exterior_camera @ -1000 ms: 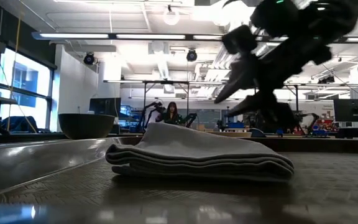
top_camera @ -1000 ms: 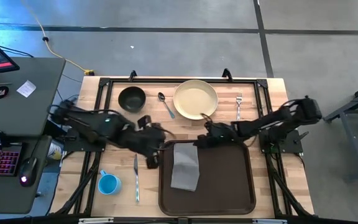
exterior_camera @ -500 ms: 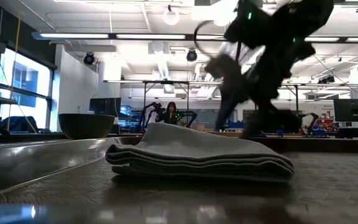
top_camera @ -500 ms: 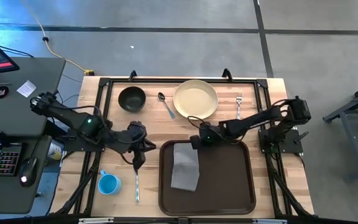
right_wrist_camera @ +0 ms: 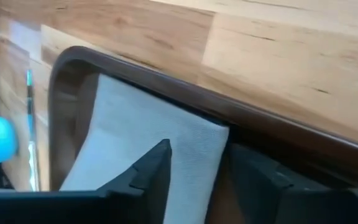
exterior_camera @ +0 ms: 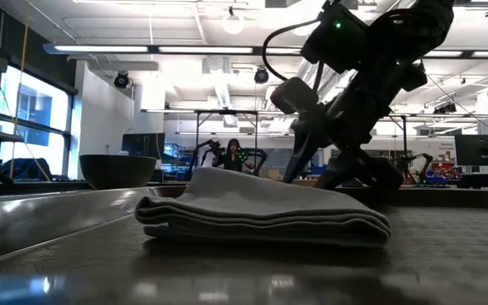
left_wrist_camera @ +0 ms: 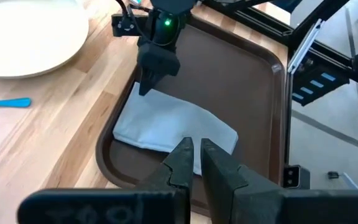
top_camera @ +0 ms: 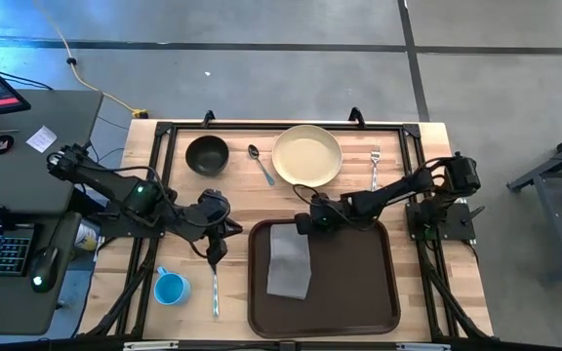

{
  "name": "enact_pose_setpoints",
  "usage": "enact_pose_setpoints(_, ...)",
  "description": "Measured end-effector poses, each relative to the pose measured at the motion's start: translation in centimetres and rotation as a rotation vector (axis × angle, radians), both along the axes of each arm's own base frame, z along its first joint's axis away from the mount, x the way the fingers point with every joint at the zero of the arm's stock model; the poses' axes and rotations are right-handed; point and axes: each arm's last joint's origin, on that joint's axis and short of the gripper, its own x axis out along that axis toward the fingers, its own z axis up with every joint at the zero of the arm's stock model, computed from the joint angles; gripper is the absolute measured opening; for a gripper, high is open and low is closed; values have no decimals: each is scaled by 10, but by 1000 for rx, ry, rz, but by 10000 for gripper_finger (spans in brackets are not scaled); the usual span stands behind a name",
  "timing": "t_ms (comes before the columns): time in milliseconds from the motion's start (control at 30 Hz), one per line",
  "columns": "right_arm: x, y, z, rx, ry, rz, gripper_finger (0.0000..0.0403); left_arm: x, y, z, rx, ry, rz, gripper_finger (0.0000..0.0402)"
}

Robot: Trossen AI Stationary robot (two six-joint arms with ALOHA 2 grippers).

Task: Set up tray
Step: Put the gray table napkin on the brown tray

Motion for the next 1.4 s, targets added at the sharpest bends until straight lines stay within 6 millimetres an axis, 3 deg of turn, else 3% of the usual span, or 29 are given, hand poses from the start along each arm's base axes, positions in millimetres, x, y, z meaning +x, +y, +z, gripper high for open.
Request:
enact_pose_setpoints(267, 2, 0, 2, -43, -38, 72, 62, 0, 0, 0, -15, -4, 17, 67)
enact_pose_setpoints(367, 6, 0, 6, -29, -95, 129, 15, 0, 0, 0, -18, -5, 20, 67)
enact_pose_setpoints(433, 9, 1, 13, -32, -165, 168, 8, 0, 0, 0, -22, -6, 23, 67)
enact_pose_setpoints(600, 11, 12, 49, -115, -401, 303, 4, 0, 0, 0, -33, -9, 31, 67)
enact_pose_setpoints(767, -4, 25, 92, -248, -563, 428, 3, 1, 0, 1, -22, -16, 24, 67)
enact_pose_setpoints(1033, -21, 32, 137, -340, -669, 538, 1, 12, -4, 19, 203, -220, -99, 70)
enact_pose_setpoints(1167, -16, 39, 165, -407, -618, 623, 1, 16, -4, 27, 295, -294, -152, 104)
enact_pose_setpoints(1400, -1, 44, 207, -464, -497, 699, 0, 23, 8, 28, 329, -294, -264, 224)
